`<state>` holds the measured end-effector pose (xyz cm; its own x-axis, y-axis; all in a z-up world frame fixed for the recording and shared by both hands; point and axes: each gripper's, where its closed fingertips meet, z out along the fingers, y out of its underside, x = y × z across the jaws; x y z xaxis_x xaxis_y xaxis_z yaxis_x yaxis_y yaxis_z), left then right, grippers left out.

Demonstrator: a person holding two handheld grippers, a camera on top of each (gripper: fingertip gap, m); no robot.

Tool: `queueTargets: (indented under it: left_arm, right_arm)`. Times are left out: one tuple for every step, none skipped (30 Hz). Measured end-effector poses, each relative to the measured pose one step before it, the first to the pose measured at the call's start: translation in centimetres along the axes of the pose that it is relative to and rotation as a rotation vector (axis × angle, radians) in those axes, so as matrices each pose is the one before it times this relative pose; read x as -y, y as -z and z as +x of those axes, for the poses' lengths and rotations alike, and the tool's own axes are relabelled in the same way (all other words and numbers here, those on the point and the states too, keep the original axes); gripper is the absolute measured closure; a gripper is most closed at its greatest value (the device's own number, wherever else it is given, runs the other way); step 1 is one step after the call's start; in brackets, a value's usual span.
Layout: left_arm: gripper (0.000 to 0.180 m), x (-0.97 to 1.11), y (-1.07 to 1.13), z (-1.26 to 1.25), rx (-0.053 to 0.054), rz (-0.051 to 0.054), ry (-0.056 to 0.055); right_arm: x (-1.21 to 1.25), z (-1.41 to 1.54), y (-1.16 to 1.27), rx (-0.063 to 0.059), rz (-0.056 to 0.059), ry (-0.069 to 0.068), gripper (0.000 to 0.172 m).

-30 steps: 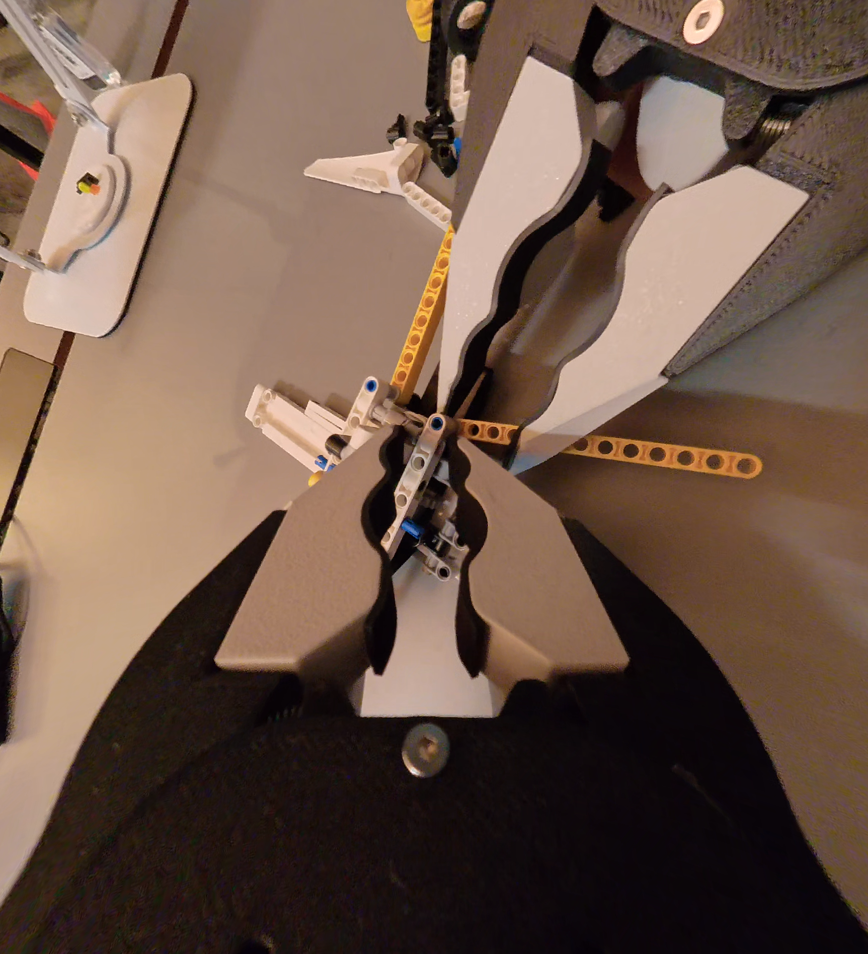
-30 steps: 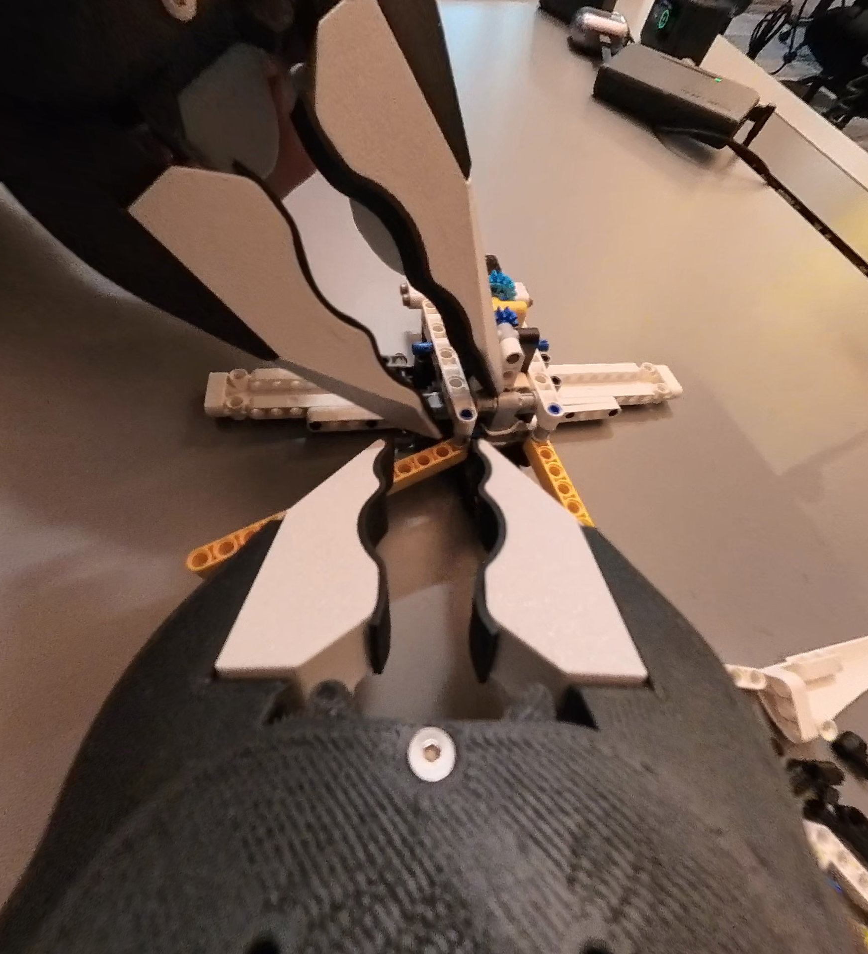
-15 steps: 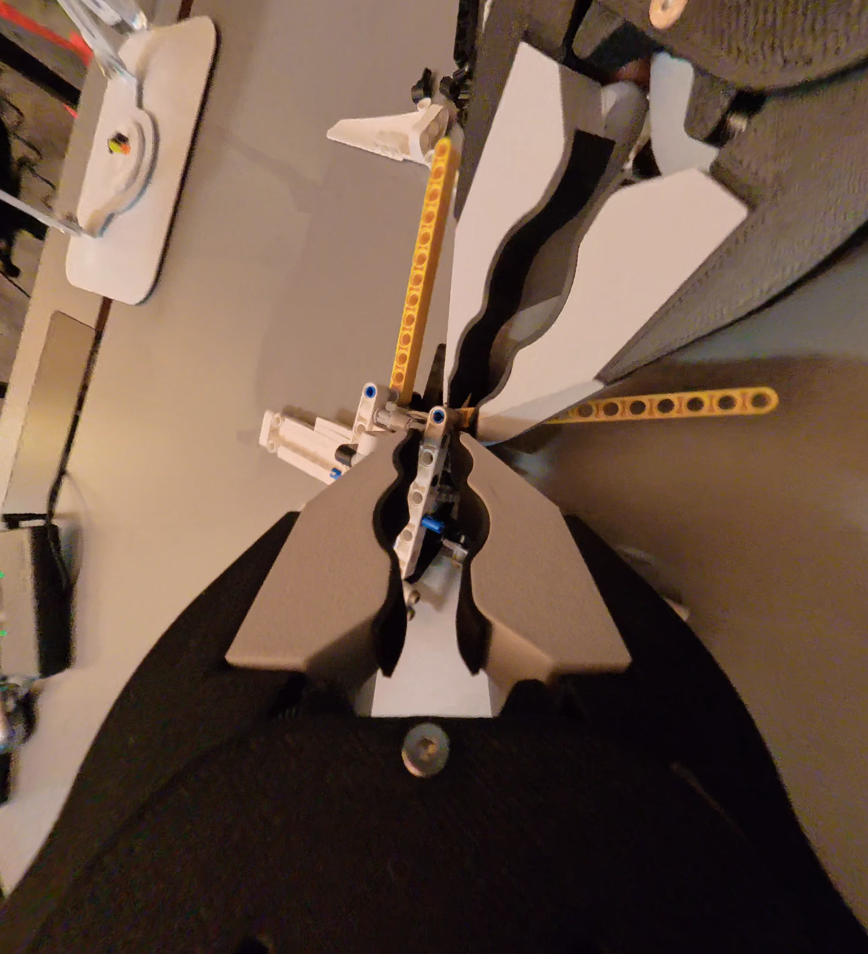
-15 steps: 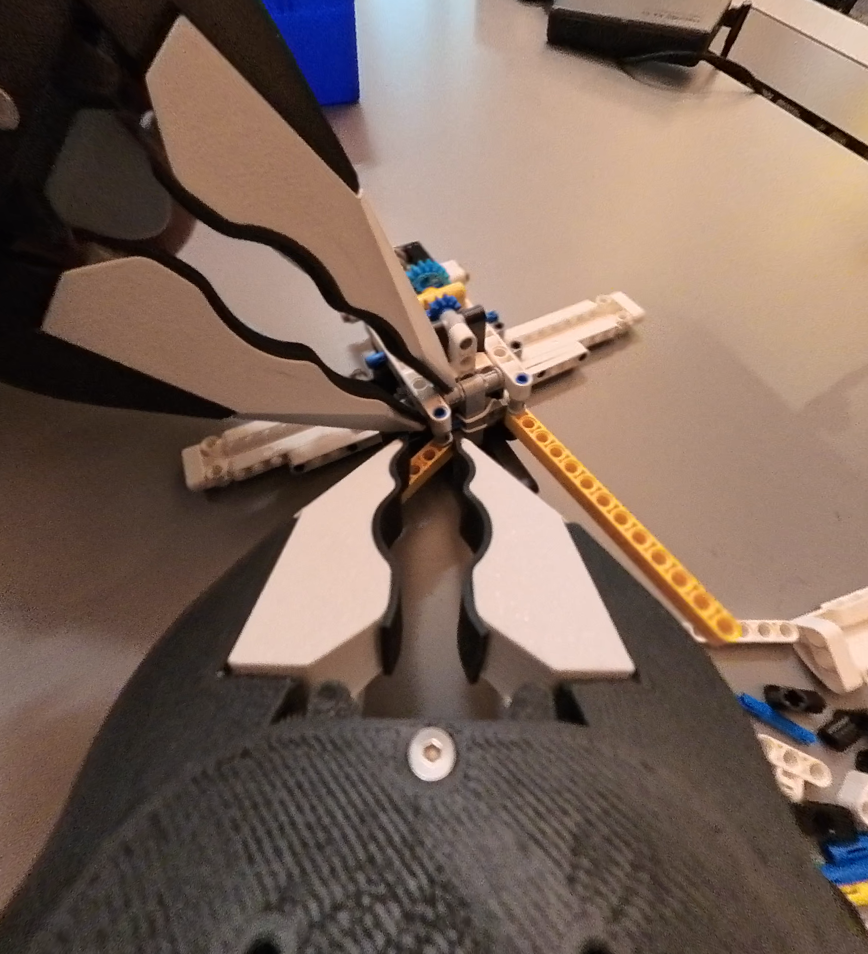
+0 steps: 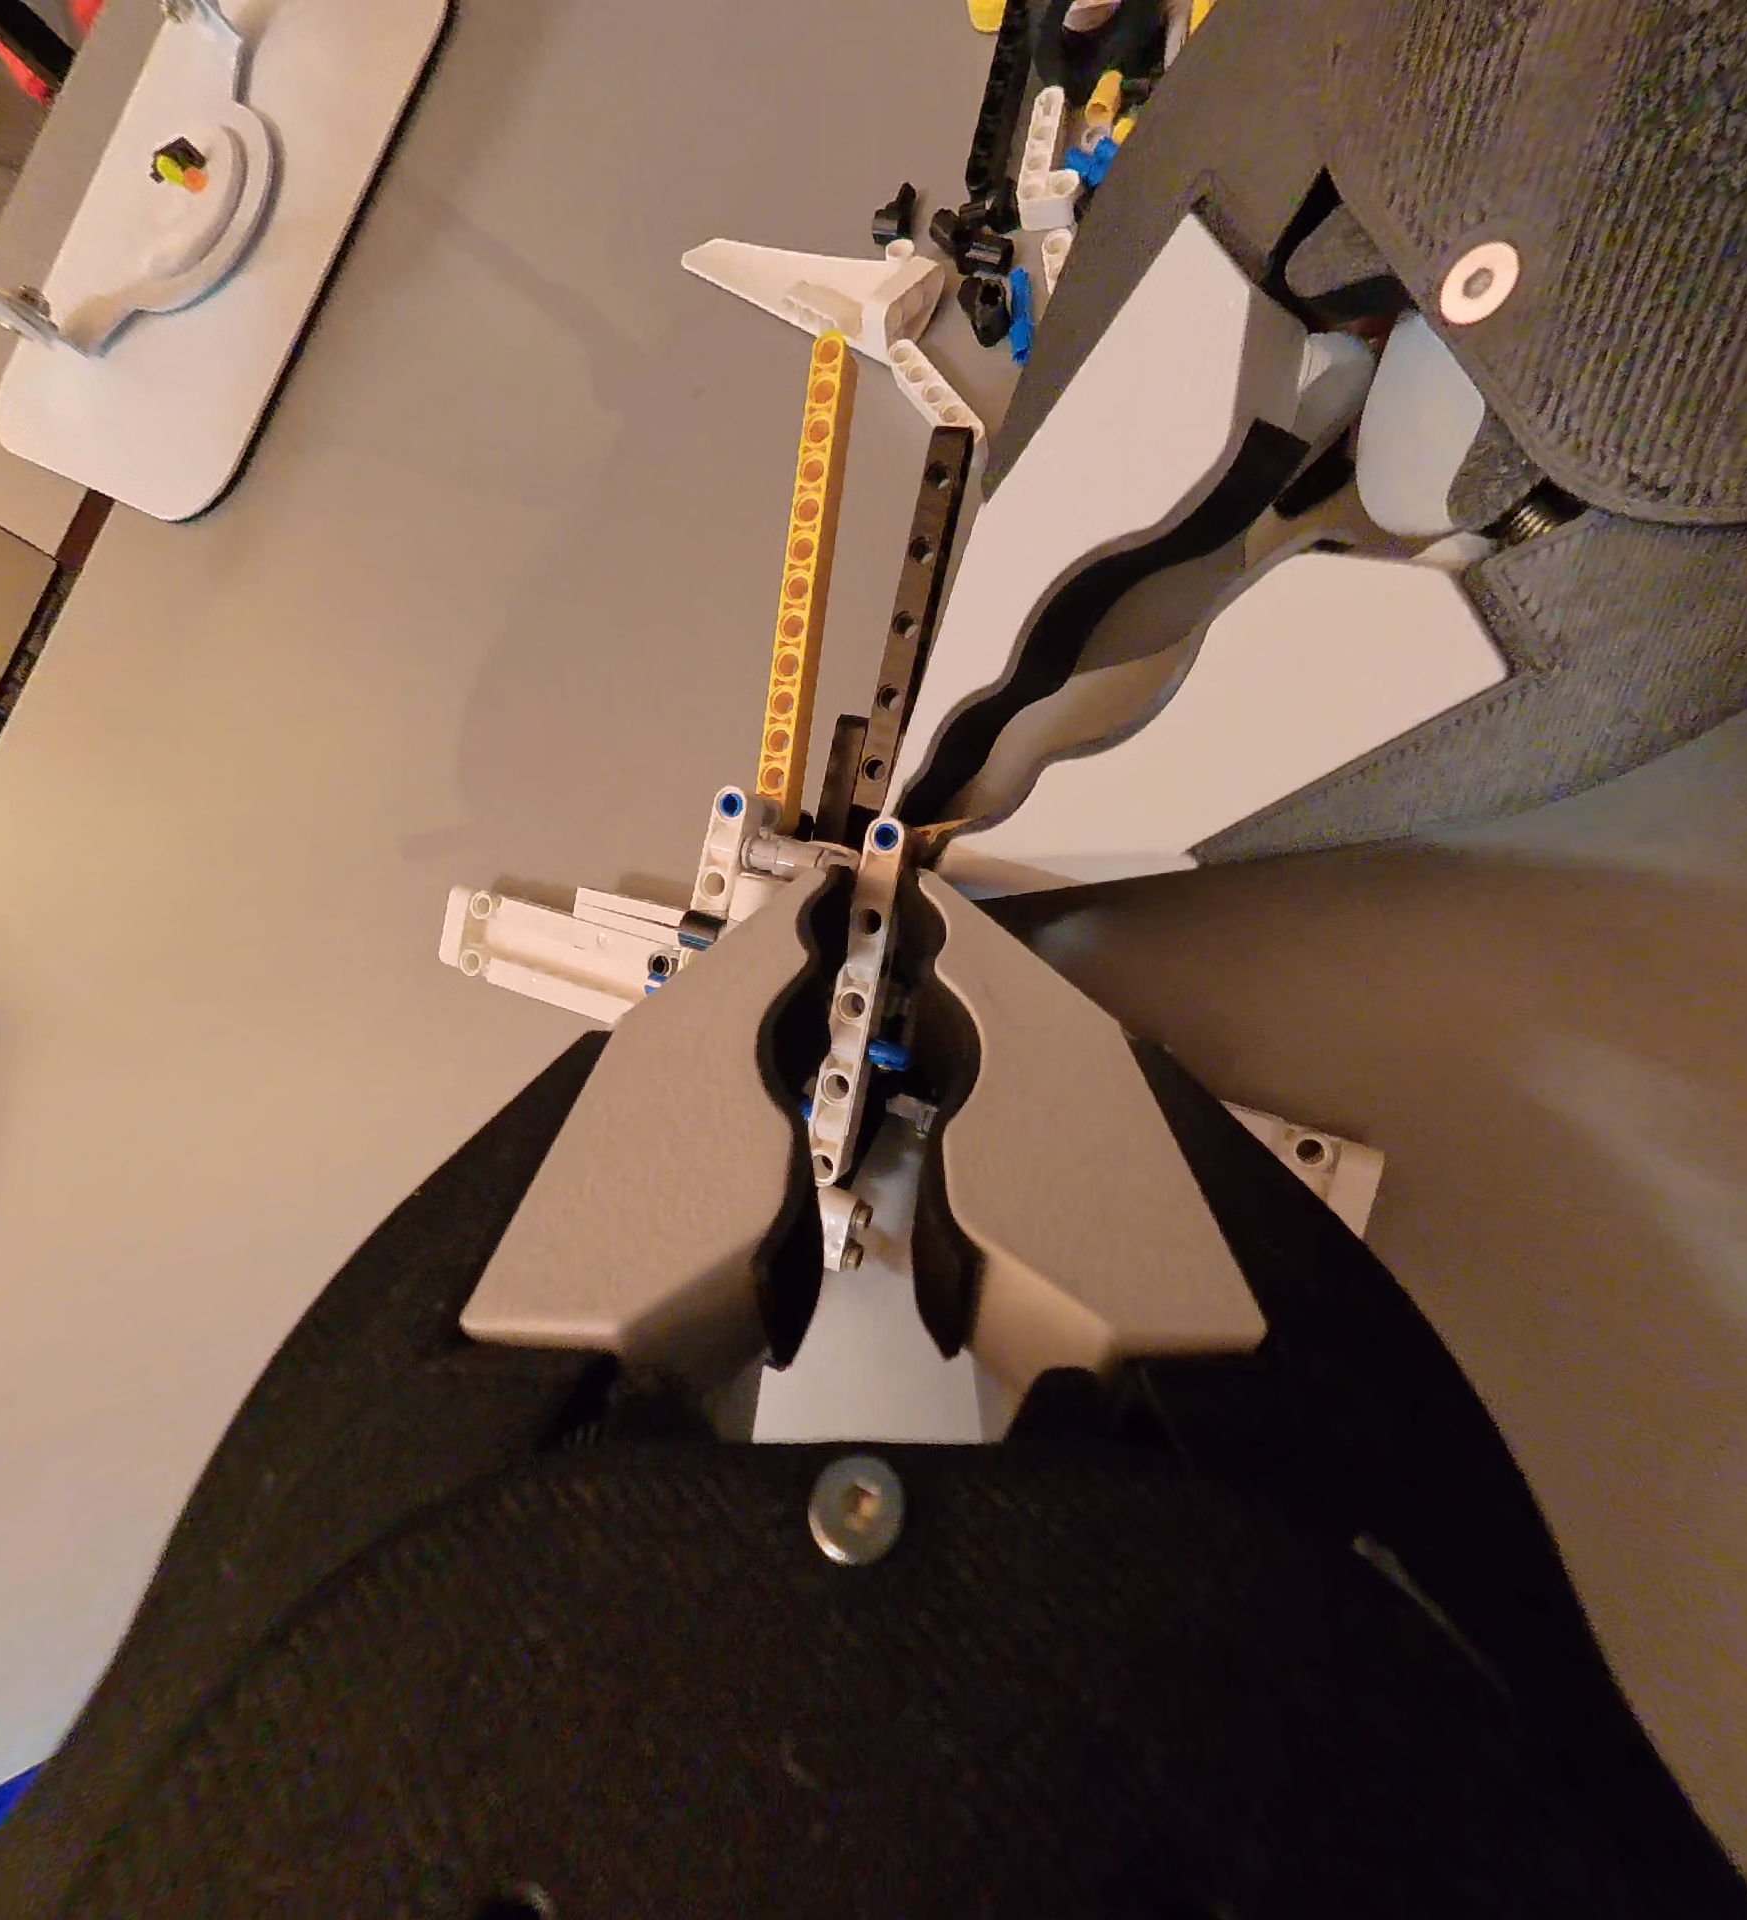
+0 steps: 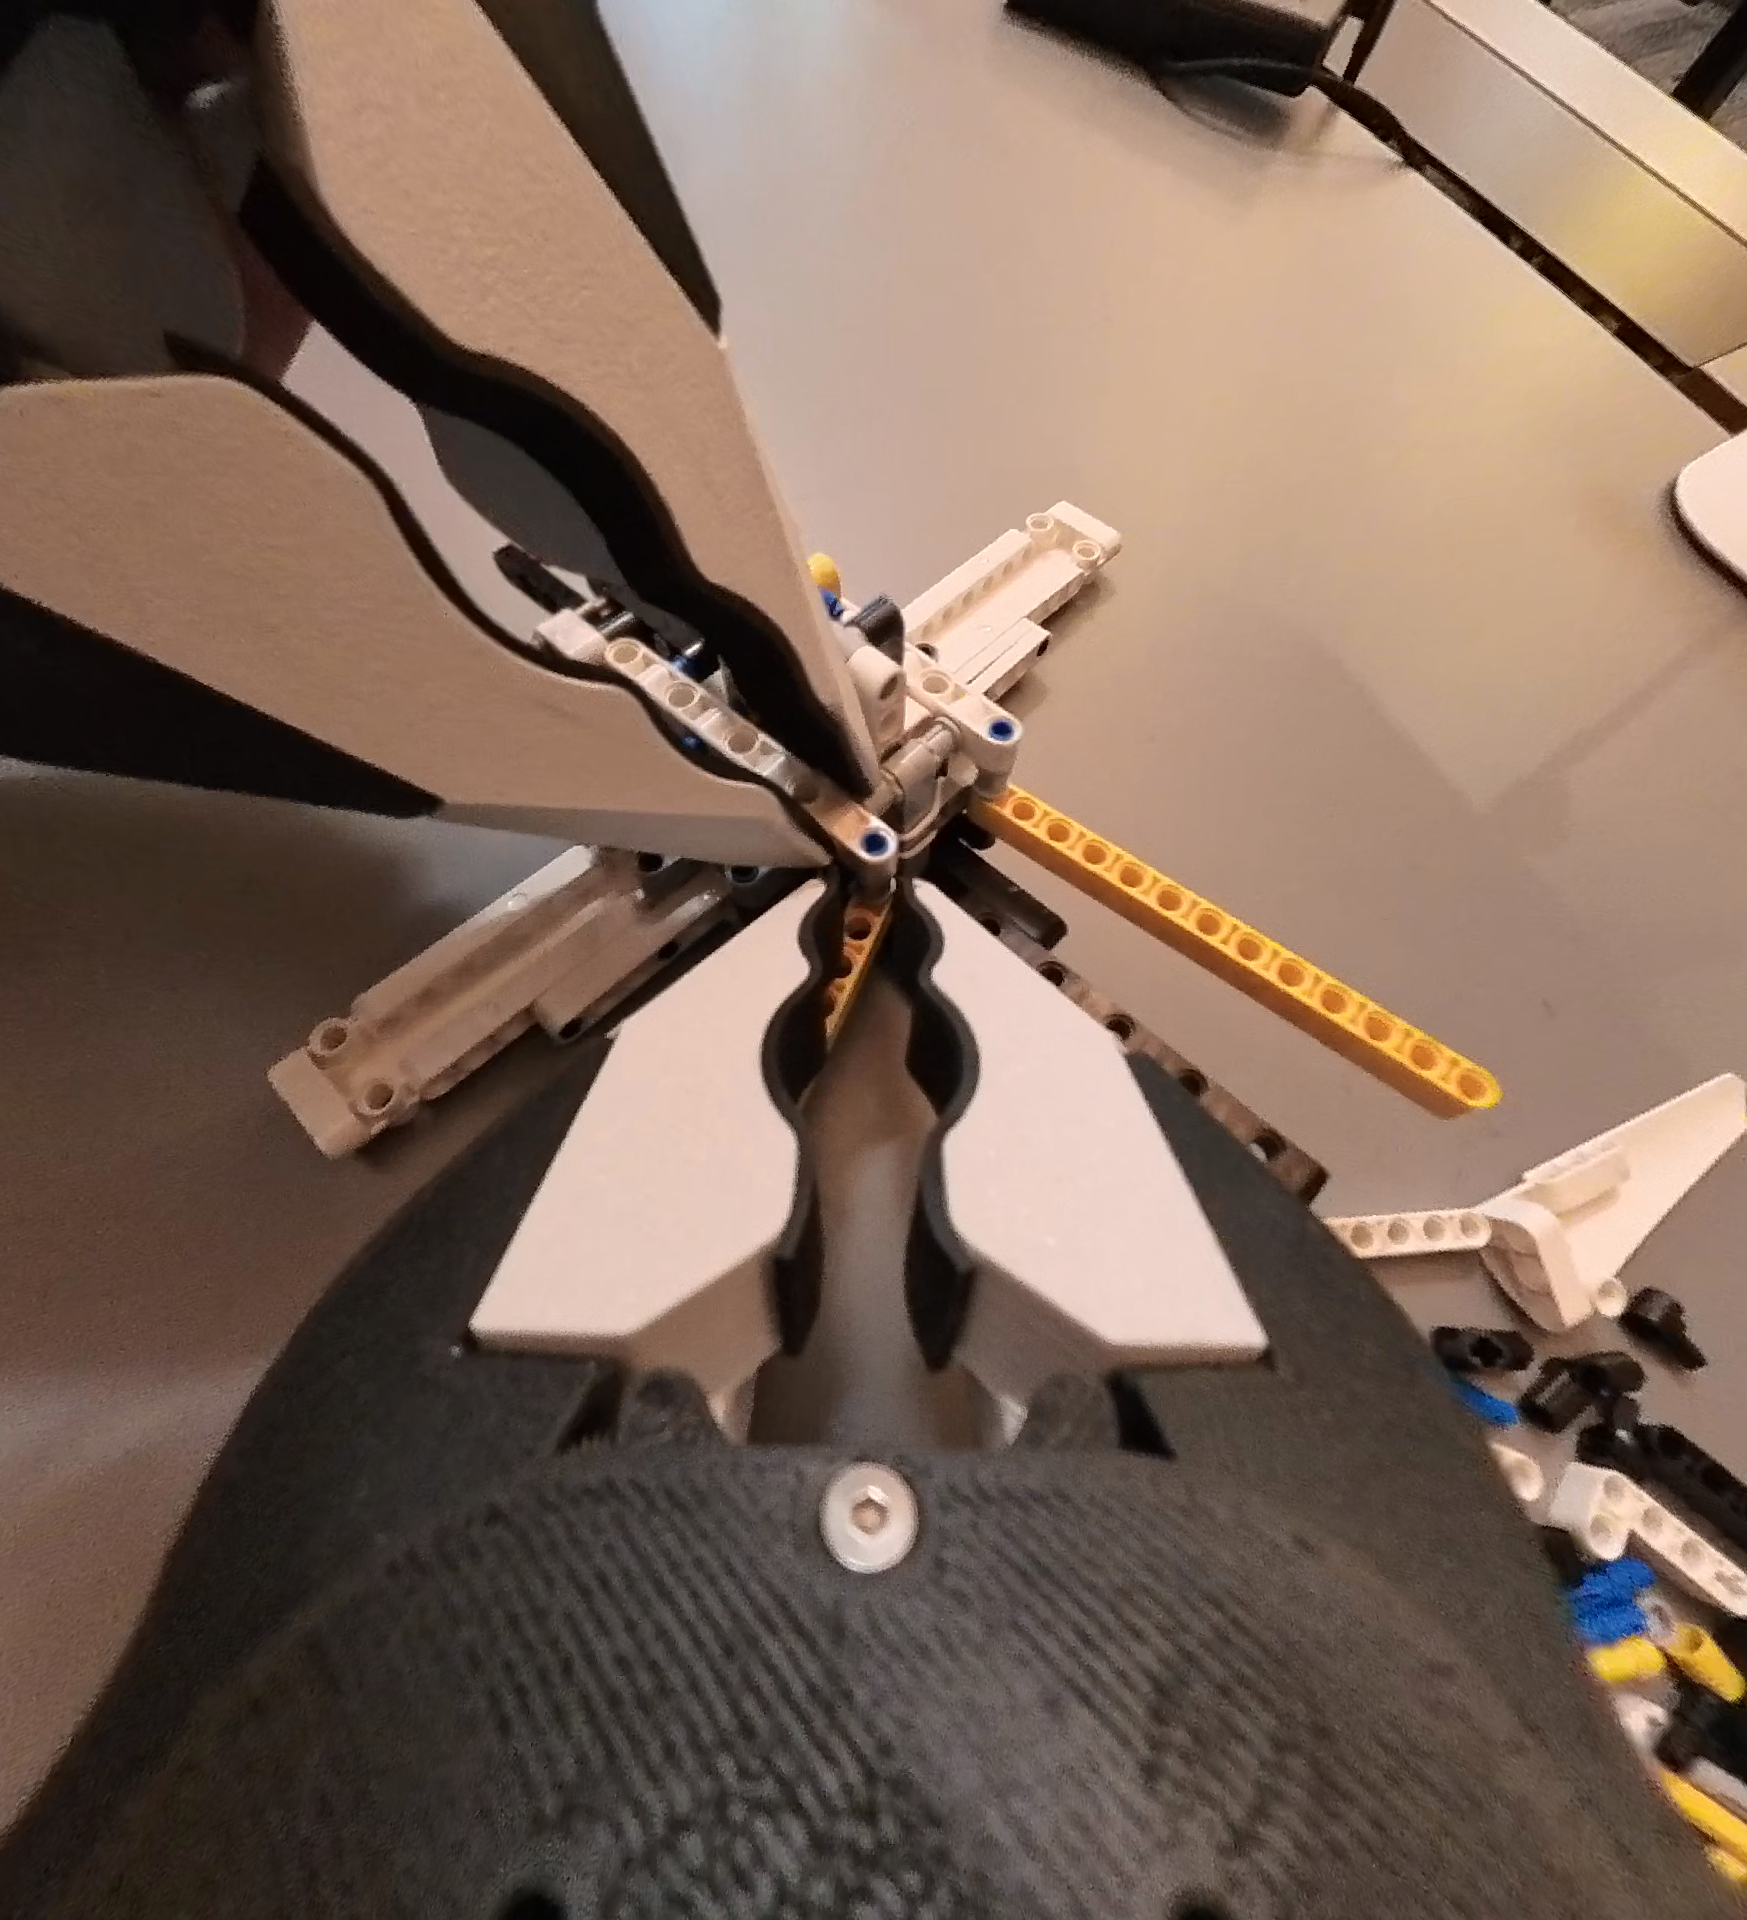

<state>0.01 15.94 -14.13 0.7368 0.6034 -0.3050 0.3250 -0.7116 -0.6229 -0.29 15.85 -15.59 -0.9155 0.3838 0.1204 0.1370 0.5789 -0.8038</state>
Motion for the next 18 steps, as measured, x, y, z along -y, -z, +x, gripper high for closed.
queueTargets:
  left_arm:
    - [0.173, -0.019, -0.003, -0.017, 0.0030, -0.0005, -0.0004]
    - [0.173, -0.004, -0.004, -0.030, 0.0020, 0.0009, -0.0009]
    - [0.173, -0.005, -0.011, -0.021, -0.0011, 0.0015, 0.0024]
    - [0.173, -0.002, 0.009, -0.020, -0.0015, 0.0003, 0.0017]
    - [0.173, 0.007, -0.017, -0.010, -0.0016, 0.0003, -0.0005]
    - [0.173, 0.031, 0.007, 0.017, -0.0027, 0.0009, 0.0014]
    - [0.173, 0.001, -0.007, 0.013, 0.0000, -0.0008, -0.0021]
    - [0.173, 0.011, 0.009, 0.013, -0.0004, -0.0004, -0.0012]
    - [0.173, 0.002, 0.003, -0.005, 0.0011, -0.0006, -0.0012]
    - [0.173, -0.008, -0.009, -0.021, -0.0006, 0.0003, 0.0016]
    - [0.173, -0.017, 0.002, -0.028, -0.0022, 0.0025, 0.0048]
    - [0.173, -0.003, 0.000, -0.029, -0.0018, 0.0042, 0.0054]
    - [0.173, 0.003, -0.009, -0.031, 0.0037, 0.0033, 0.0016]
    - [0.173, -0.008, -0.011, -0.018, 0.0089, 0.0012, -0.0050]
    - [0.173, -0.005, 0.001, -0.006, 0.0080, -0.0005, -0.0030]
    - [0.173, 0.013, -0.005, 0.012, 0.0041, 0.0015, 0.0011]
    - [0.173, 0.003, -0.003, -0.002, 0.0020, 0.0022, 0.0029]
    - [0.173, 0.012, 0.000, -0.013, -0.0005, 0.0032, 0.0038]
  right_arm:
    - [-0.009, 0.015, -0.023, -0.0099, -0.0064, 0.0099, 0.163]
    - [0.000, -0.002, -0.034, -0.0040, -0.0046, 0.0048, 0.163]
    - [-0.004, -0.006, -0.024, 0.0022, -0.0031, -0.0023, 0.163]
    - [0.000, 0.013, -0.023, 0.0062, -0.0022, -0.0061, 0.163]
    - [-0.003, 0.003, -0.024, 0.0108, -0.0023, -0.0140, 0.163]
    - [-0.024, -0.008, -0.008, 0.0133, -0.0049, -0.0177, 0.163]
    - [-0.037, -0.019, -0.003, 0.0135, -0.0131, -0.0178, 0.163]
    - [-0.047, -0.006, -0.007, 0.0100, -0.0228, -0.0102, 0.163]
    - [-0.044, -0.019, -0.006, 0.0056, -0.0319, 0.0022, 0.164]
    - [-0.035, 0.005, -0.012, 0.0042, -0.0346, 0.0101, 0.164]
    - [-0.017, 0.013, -0.018, 0.0034, -0.0285, 0.0145, 0.164]
    - [-0.013, 0.014, -0.022, 0.0064, -0.0213, 0.0087, 0.164]
    - [0.006, 0.009, -0.025, 0.0108, -0.0143, 0.0013, 0.164]
    - [0.003, 0.014, -0.020, 0.0078, -0.0105, -0.0011, 0.164]
    - [-0.015, 0.016, -0.024, -0.0002, -0.0118, 0.0049, 0.165]
    - [-0.016, 0.008, -0.020, -0.0039, -0.0107, 0.0089, 0.165]
    - [-0.029, -0.003, -0.013, 0.0016, -0.0101, 0.0021, 0.164]
    - [-0.009, 0.000, -0.003, 0.0046, -0.0087, -0.0044, 0.164]
